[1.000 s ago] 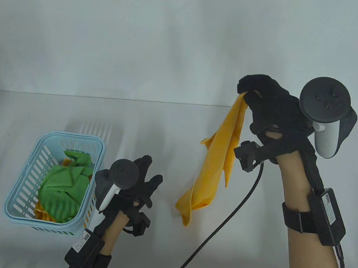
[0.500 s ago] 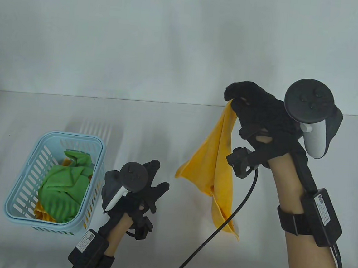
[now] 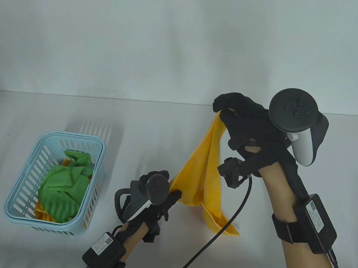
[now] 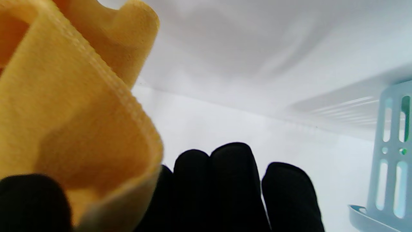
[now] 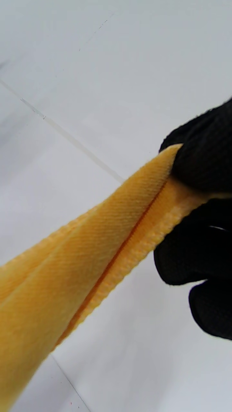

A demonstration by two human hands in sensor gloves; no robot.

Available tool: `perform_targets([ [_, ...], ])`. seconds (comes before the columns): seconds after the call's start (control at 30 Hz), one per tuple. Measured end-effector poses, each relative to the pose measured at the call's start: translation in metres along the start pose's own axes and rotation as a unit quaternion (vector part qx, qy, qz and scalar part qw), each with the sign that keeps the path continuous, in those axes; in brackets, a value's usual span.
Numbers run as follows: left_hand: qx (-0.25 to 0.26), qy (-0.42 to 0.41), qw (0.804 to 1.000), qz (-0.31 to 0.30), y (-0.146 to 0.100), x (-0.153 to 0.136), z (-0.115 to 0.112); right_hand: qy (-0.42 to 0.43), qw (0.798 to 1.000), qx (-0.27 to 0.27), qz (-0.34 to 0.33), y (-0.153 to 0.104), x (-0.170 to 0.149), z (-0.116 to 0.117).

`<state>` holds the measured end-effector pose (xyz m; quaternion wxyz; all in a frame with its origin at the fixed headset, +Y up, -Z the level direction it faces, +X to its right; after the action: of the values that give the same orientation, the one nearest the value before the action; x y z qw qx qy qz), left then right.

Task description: Roll square towel into towel roll

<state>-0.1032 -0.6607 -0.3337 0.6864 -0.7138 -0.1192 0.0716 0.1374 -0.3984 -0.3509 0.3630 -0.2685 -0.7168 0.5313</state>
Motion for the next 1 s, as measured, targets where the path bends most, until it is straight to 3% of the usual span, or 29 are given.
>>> perform_targets([
  [0.3,-0.012,-0.050,0.999,0.014,0.006,-0.016,0.004,-0.015,1.000,-0.021,0.015,0.003,-0.010,-0.009],
  [0.5,0.007,-0.101,0.994,0.036,0.006,-0.034,0.022,-0.043,0.996,-0.065,0.043,0.007,-0.033,-0.030],
  [0.73,0.050,-0.210,0.975,0.049,0.004,-0.056,0.076,-0.082,0.986,-0.121,0.080,0.008,-0.073,-0.061],
  [1.0,0.067,-0.221,0.972,0.032,0.008,-0.059,0.138,-0.102,0.979,-0.130,0.115,0.007,-0.117,-0.079],
])
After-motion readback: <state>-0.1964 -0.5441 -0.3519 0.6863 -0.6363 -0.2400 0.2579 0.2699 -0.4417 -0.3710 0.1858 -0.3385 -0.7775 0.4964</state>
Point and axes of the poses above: the tracker on the back of each hand, its own x axis roughly to the thumb side, its own y axis roughly from the wrist to the fingertips, z = x × y, the point moved 1 cm from there along y, roughly from the wrist to the fingertips, and after that the axes turned 5 degrees about -x, right-handed, at the moved point
